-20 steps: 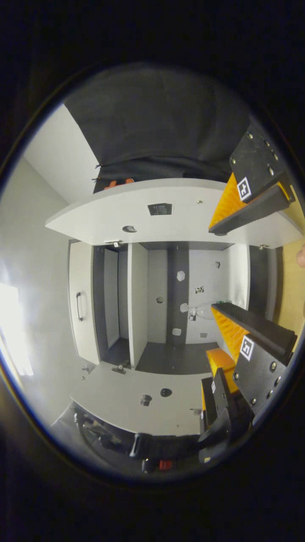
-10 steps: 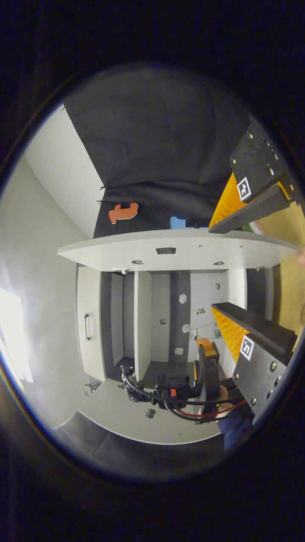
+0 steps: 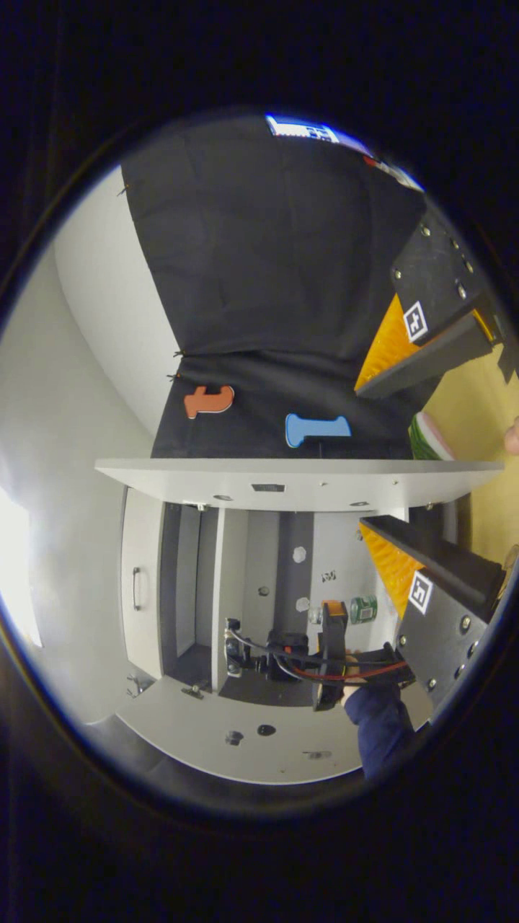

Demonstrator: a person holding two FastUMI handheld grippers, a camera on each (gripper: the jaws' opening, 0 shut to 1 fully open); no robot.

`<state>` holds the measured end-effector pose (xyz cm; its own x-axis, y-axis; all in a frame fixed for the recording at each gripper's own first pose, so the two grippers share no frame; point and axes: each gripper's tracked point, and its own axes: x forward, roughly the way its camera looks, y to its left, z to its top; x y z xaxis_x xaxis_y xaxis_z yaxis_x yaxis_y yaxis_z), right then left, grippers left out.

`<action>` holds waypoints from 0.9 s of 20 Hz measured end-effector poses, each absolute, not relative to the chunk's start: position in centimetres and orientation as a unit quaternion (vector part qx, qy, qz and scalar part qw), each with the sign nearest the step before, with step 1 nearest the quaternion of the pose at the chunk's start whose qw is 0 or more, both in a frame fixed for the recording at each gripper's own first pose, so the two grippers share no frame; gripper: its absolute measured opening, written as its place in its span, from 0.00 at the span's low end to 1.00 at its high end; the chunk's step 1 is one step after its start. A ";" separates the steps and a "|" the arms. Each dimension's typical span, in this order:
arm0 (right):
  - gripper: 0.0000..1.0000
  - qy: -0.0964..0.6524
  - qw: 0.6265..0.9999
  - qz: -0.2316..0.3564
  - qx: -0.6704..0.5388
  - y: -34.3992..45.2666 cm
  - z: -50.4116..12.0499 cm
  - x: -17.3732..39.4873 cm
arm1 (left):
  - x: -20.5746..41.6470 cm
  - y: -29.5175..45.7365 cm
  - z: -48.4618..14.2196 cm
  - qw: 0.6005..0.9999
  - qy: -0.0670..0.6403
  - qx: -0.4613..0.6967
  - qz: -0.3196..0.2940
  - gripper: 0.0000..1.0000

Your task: Grasp the bottle in the cabinet with the left hand and place it on the coaster, then close the right door with the right hand and the left door with the left hand.

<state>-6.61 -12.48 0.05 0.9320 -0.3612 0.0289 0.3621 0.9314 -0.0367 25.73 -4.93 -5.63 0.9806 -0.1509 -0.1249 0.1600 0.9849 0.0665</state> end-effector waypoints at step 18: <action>0.99 -0.003 0.981 -0.193 -0.024 -14.8 -0.2 -7.7 | 15.1 -6.9 -5.3 0.980 0.070 -0.009 -0.184 0.72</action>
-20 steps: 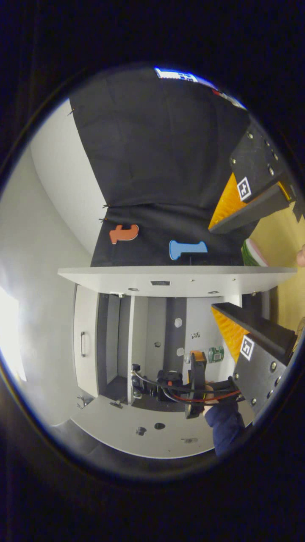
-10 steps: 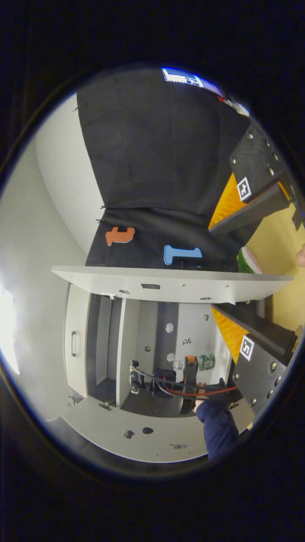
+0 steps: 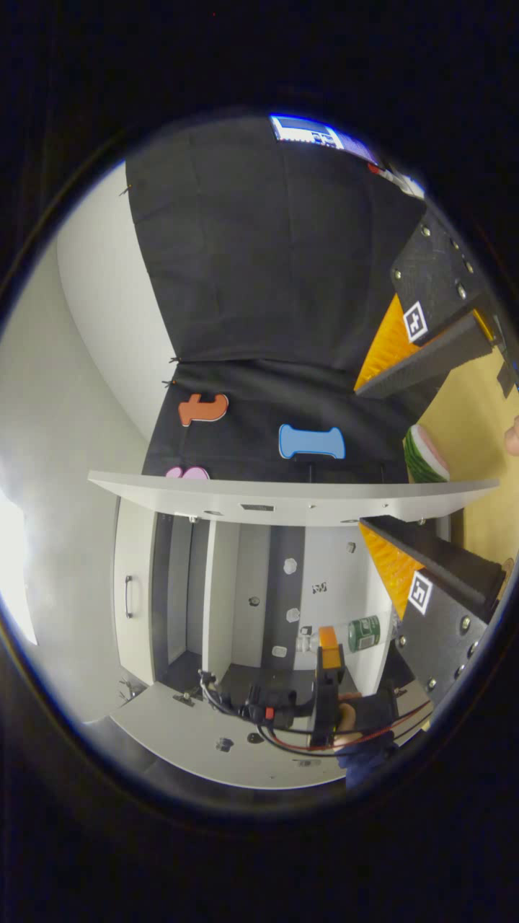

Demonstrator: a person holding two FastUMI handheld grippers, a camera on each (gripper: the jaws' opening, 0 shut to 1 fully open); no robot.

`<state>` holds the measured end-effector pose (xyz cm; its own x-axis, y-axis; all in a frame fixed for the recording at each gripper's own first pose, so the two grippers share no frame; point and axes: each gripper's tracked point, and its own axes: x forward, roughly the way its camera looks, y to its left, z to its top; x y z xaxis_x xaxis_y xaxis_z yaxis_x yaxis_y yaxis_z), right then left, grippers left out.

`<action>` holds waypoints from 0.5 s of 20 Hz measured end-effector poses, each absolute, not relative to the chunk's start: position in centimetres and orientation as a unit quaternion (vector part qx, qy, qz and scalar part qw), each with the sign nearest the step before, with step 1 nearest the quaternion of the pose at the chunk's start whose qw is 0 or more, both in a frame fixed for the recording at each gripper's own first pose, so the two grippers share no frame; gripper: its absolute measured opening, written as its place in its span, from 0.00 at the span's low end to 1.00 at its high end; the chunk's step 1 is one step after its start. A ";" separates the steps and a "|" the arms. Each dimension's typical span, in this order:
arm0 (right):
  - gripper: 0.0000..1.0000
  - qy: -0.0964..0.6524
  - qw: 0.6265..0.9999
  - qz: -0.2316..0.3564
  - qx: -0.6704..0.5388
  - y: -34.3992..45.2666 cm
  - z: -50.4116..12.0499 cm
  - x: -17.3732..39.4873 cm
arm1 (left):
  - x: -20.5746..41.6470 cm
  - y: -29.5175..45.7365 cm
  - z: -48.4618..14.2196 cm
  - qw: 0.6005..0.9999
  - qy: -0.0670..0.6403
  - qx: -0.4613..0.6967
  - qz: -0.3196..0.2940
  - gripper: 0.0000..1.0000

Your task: Grasp the bottle in the cabinet with the left hand and place it on the coaster, then close the right door with the right hand and the left door with the left hand.

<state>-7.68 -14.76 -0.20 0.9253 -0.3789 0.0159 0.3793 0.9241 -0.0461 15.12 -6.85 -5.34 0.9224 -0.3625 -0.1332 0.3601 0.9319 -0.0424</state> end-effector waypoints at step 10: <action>0.99 -0.003 0.979 -0.203 -0.033 -17.1 -0.2 -7.4 | 7.4 -4.8 -16.1 0.977 0.128 -0.032 -0.168 0.72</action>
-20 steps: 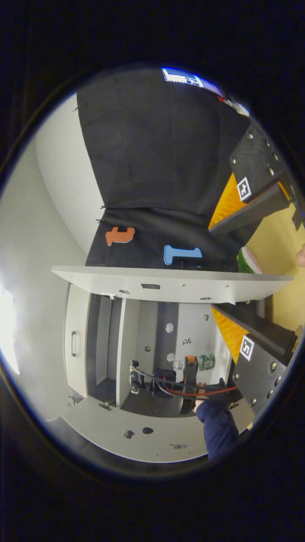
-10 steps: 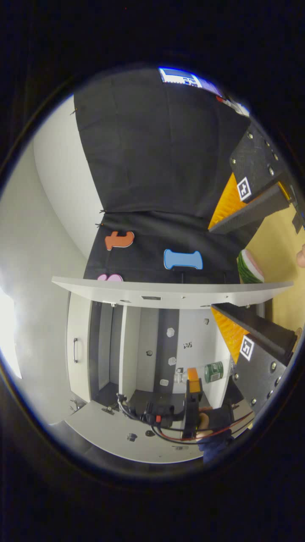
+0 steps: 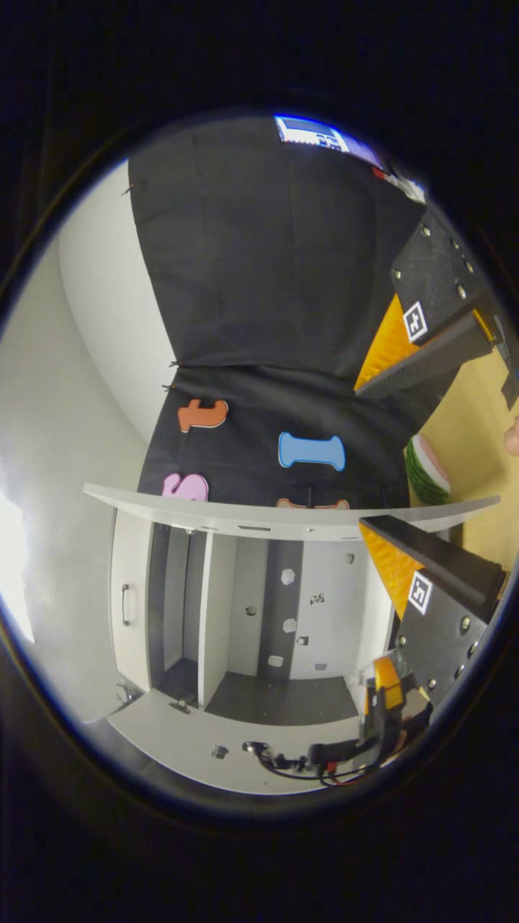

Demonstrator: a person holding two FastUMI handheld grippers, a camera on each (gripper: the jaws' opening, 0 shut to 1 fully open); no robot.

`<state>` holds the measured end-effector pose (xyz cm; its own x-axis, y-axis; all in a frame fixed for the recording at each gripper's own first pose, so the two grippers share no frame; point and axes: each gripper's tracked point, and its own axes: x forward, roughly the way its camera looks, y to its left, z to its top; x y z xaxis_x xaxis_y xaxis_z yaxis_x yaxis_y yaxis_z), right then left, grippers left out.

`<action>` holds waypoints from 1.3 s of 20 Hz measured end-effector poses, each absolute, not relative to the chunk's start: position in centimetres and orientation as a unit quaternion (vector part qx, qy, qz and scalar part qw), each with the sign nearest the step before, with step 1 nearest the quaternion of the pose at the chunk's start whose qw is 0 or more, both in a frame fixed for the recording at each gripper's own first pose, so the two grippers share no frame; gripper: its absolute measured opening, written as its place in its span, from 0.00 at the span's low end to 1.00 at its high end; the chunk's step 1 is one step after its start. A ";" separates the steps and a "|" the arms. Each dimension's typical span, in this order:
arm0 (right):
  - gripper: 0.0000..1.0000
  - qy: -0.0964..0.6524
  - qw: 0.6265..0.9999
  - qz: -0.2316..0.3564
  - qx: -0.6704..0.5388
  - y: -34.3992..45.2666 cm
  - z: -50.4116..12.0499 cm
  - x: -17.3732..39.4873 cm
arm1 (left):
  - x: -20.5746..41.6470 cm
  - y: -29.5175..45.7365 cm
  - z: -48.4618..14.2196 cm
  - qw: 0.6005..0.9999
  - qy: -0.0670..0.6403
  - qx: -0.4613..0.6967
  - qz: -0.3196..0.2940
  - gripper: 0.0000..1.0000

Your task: Grasp the bottle in the cabinet with the left hand and place it on the coaster, then close the right door with the right hand and the left door with the left hand.

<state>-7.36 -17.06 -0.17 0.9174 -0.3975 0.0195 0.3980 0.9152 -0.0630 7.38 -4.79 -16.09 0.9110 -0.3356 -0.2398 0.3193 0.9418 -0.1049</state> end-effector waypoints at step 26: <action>0.99 0.027 0.965 -0.253 -0.064 -20.3 -0.6 -11.3 | 0.4 -5.9 -37.0 0.937 0.266 -0.012 -0.228 0.73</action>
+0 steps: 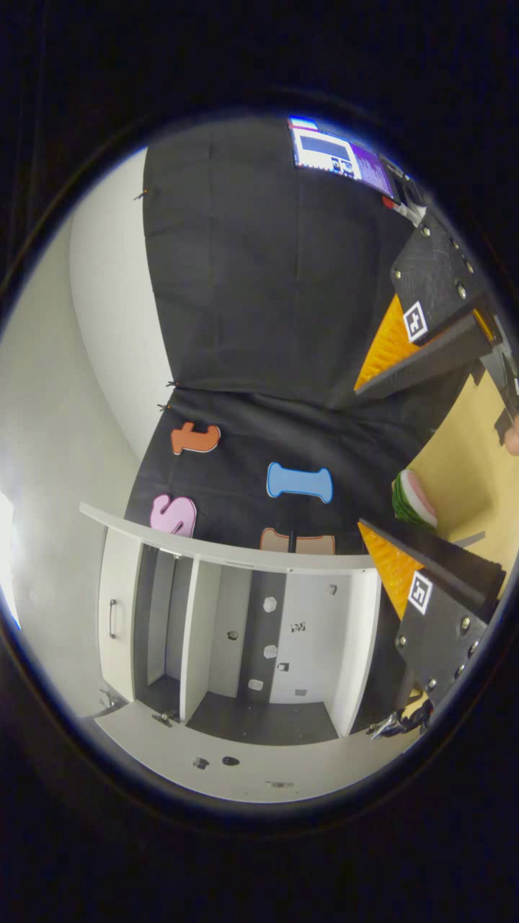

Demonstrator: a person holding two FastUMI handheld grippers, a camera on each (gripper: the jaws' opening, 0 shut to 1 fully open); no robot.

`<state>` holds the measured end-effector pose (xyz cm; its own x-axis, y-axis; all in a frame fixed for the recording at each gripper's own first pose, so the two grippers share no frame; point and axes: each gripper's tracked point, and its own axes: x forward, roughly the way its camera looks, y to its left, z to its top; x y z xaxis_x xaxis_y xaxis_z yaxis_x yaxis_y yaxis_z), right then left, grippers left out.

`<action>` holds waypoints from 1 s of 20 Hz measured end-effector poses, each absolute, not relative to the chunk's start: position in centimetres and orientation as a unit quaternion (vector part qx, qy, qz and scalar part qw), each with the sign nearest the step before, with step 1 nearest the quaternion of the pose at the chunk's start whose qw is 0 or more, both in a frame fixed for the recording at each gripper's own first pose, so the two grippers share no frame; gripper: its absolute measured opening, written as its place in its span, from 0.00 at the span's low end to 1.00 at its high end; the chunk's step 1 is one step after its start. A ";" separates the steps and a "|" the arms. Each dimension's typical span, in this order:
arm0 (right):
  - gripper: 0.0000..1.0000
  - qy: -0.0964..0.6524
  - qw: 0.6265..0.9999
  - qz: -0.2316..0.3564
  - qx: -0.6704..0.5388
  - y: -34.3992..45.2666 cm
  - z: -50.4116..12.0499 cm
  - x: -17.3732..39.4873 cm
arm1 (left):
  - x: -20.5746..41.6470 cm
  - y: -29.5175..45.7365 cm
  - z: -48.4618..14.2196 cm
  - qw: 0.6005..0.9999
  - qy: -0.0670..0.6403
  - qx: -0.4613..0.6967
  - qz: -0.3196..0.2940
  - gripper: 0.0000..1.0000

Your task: Grasp the bottle in the cabinet with the left hand and place it on the coaster, then close the right door with the right hand and the left door with the left hand.

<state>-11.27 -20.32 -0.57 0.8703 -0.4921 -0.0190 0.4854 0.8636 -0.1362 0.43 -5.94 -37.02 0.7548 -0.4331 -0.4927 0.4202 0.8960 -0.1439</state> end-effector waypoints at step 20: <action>1.00 0.041 0.972 -0.226 -0.052 -19.0 -2.8 -9.0 | -4.9 -4.8 -36.0 0.926 0.295 0.016 -0.234 0.84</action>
